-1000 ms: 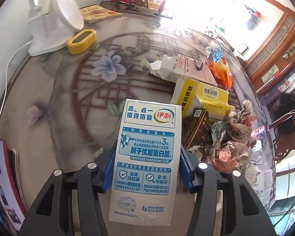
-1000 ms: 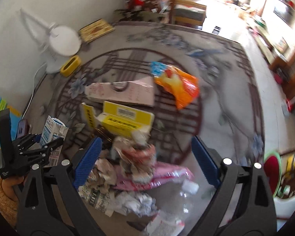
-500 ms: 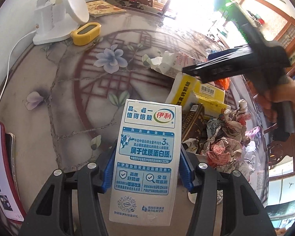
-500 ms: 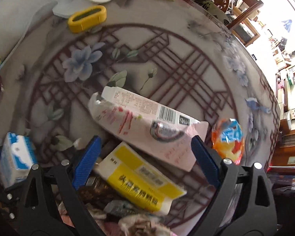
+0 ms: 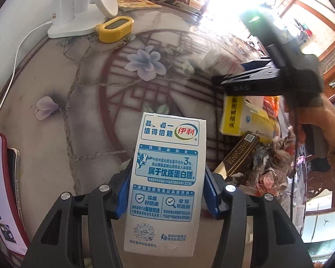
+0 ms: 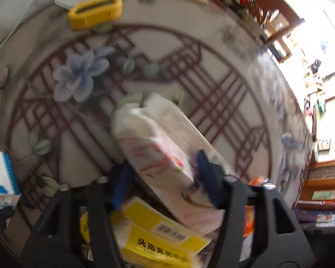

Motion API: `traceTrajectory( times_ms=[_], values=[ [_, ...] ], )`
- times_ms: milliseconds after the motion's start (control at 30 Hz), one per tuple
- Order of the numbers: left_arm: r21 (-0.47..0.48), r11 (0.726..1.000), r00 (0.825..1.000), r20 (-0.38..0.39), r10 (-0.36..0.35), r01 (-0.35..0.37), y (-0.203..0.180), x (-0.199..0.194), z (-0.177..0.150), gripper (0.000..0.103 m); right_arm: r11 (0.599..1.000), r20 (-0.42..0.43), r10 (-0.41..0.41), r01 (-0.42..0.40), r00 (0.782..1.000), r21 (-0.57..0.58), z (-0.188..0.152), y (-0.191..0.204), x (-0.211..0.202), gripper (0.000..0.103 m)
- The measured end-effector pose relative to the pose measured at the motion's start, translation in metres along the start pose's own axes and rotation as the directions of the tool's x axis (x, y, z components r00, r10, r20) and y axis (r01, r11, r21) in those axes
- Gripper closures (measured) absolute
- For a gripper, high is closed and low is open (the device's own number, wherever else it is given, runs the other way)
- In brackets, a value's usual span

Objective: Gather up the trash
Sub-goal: 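Grasp the pink-white carton with the right tool and lift it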

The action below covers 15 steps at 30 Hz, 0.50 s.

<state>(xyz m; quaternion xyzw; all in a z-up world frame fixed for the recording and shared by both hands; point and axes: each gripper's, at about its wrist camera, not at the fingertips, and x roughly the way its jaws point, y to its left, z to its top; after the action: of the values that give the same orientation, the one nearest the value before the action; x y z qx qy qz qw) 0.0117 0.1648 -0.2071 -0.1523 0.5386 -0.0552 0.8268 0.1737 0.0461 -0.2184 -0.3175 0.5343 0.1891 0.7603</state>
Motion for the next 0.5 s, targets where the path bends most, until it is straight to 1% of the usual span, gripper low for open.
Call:
traceTrajectory(
  times_ms=[67,133,267,333,400,467,500],
  values=[
    [-0.006,1.000,1.000,0.004,0.002,-0.002,0.001,0.000,0.002,0.052,1.000,0.053,0.011,-0.012,0.999,0.020,0.001,-0.001,-0.018,0.061],
    [-0.002,1.000,1.000,0.012,0.004,-0.004,-0.001,-0.002,0.003,0.052,0.998,0.103,0.022,-0.027,0.994,0.048,0.000,-0.005,-0.036,0.063],
    [0.003,1.000,1.000,0.022,0.004,-0.004,-0.006,-0.006,0.005,0.052,0.985,0.202,0.055,-0.086,0.978,0.149,-0.014,-0.019,-0.076,0.067],
    [-0.002,1.000,1.000,0.026,0.002,-0.001,-0.007,-0.008,0.005,0.051,0.967,0.251,0.069,-0.127,0.966,0.223,-0.026,-0.028,-0.100,0.068],
    [-0.002,1.000,0.999,0.033,0.002,-0.002,-0.010,-0.012,0.005,0.051,0.938,0.310,0.084,-0.180,0.947,0.296,-0.044,-0.040,-0.127,0.068],
    [0.005,1.000,0.999,0.043,0.007,-0.007,-0.014,-0.015,0.006,0.051,0.910,0.358,0.080,-0.215,0.930,0.356,-0.063,-0.048,-0.148,0.068],
    [0.010,1.000,0.999,0.050,0.008,-0.009,-0.017,-0.017,0.006,0.051,0.899,0.371,0.073,-0.222,0.926,0.378,-0.070,-0.053,-0.154,0.068]
  ],
)
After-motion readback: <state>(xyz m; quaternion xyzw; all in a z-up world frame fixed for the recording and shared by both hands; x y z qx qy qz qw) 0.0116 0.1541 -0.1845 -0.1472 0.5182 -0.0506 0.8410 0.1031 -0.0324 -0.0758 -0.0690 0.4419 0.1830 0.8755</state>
